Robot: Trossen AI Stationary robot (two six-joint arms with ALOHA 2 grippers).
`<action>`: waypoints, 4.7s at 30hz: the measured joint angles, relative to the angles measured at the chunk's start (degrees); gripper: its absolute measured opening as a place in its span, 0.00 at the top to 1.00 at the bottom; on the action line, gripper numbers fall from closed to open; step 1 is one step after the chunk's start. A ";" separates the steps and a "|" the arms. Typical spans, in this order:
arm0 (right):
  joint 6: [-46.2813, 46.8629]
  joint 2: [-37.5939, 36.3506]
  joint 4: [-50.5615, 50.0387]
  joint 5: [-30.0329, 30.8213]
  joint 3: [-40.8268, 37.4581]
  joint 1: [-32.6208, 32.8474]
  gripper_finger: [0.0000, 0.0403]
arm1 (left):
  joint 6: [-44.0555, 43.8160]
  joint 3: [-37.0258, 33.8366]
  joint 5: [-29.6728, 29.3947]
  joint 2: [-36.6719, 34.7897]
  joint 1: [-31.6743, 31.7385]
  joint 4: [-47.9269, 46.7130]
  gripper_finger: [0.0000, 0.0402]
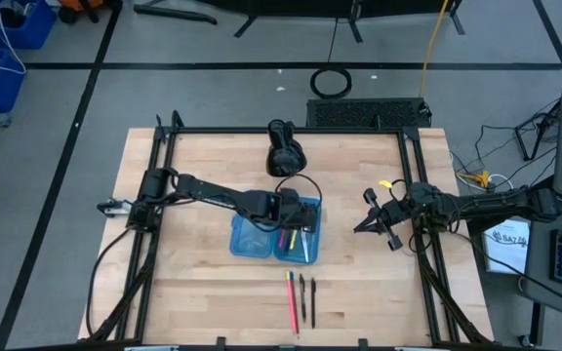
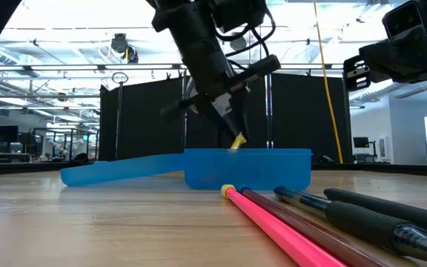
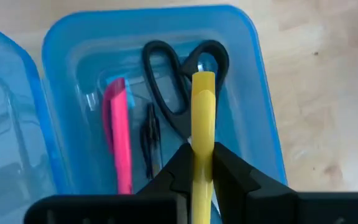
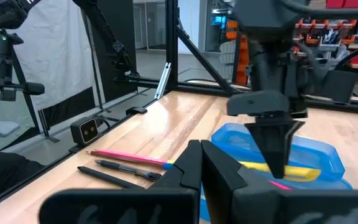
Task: Pick & place school supplies into a supply box
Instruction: Put the yellow pen into the blue supply box, then put the pink pen into the blue supply box
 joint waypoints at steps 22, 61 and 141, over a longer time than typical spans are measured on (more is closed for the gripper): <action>-0.44 0.00 -0.25 0.00 -0.01 0.01 1.00 | -1.65 0.07 3.59 3.86 1.11 -0.39 0.88; -0.81 0.78 -2.16 0.00 0.01 -0.01 1.00 | -4.22 2.98 -5.22 -6.39 -22.74 -9.07 0.83; -1.00 0.90 -0.40 0.46 0.01 0.00 1.00 | 2.93 3.87 9.24 4.99 -17.95 -7.27 0.84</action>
